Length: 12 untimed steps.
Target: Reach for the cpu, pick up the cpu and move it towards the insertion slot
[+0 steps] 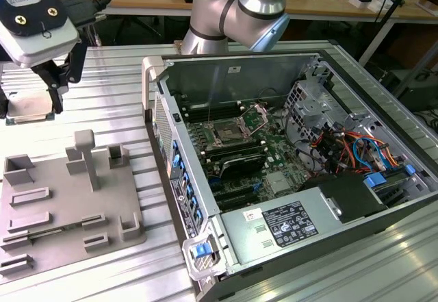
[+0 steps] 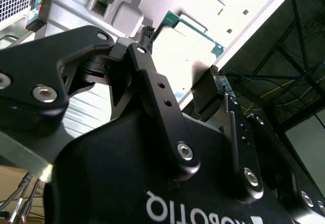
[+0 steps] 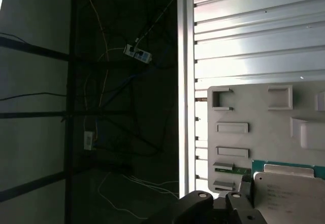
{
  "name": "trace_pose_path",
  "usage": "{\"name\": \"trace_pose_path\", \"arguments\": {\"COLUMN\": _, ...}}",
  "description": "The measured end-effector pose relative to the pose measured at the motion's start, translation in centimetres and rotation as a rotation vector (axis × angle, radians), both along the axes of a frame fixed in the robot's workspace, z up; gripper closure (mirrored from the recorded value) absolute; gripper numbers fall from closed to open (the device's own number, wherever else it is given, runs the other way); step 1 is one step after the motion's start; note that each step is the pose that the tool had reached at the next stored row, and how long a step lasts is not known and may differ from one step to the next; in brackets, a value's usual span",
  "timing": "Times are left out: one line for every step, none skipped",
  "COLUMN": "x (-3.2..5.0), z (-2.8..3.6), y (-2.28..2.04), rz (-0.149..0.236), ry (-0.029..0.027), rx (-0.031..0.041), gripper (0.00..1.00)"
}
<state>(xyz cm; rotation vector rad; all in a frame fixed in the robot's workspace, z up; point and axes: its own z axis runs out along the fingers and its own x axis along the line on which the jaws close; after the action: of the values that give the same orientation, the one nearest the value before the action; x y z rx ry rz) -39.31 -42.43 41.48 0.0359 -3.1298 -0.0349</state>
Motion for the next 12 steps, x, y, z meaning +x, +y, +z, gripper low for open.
{"name": "trace_pose_path", "arguments": {"x": 0.00, "z": 0.01, "y": 0.00, "rz": 0.000, "ry": 0.0001, "rx": -0.0003, "gripper": 0.45}}
{"name": "trace_pose_path", "arguments": {"x": 0.00, "z": 0.01, "y": 0.00, "rz": 0.000, "ry": 0.0002, "rx": -0.0003, "gripper": 0.45}}
{"name": "trace_pose_path", "arguments": {"x": 0.00, "z": 0.01, "y": 0.00, "rz": 0.000, "ry": 0.0001, "rx": -0.0003, "gripper": 0.45}}
{"name": "trace_pose_path", "arguments": {"x": 0.00, "z": 0.01, "y": 0.00, "rz": 0.000, "ry": 0.0001, "rx": -0.0004, "gripper": 0.45}}
{"name": "trace_pose_path", "arguments": {"x": 0.00, "z": 0.01, "y": 0.00, "rz": 0.000, "ry": 0.0002, "rx": -0.0004, "gripper": 0.45}}
{"name": "trace_pose_path", "arguments": {"x": 0.02, "z": 0.02, "y": 0.01, "rz": 0.000, "ry": 0.0002, "rx": -0.0005, "gripper": 0.45}}
{"name": "trace_pose_path", "arguments": {"x": 0.06, "z": 0.02, "y": 0.01, "rz": 0.000, "ry": 0.0003, "rx": -0.0005, "gripper": 0.45}}
{"name": "trace_pose_path", "arguments": {"x": 0.17, "z": 0.02, "y": 0.01, "rz": 0.000, "ry": 0.0002, "rx": -0.0005, "gripper": 0.45}}
{"name": "trace_pose_path", "arguments": {"x": 0.32, "z": 0.01, "y": 0.00, "rz": 0.000, "ry": 0.0001, "rx": -0.0003, "gripper": 0.45}}
{"name": "trace_pose_path", "arguments": {"x": 0.47, "z": 0.01, "y": 0.00, "rz": 0.000, "ry": 0.0002, "rx": -0.0005, "gripper": 0.45}}
{"name": "trace_pose_path", "arguments": {"x": 0.67, "z": 0.01, "y": 0.00, "rz": 0.000, "ry": 0.0001, "rx": -0.0004, "gripper": 0.45}}
{"name": "trace_pose_path", "arguments": {"x": 0.81, "z": 0.01, "y": 0.01, "rz": 0.000, "ry": 0.0002, "rx": -0.0004, "gripper": 0.45}}
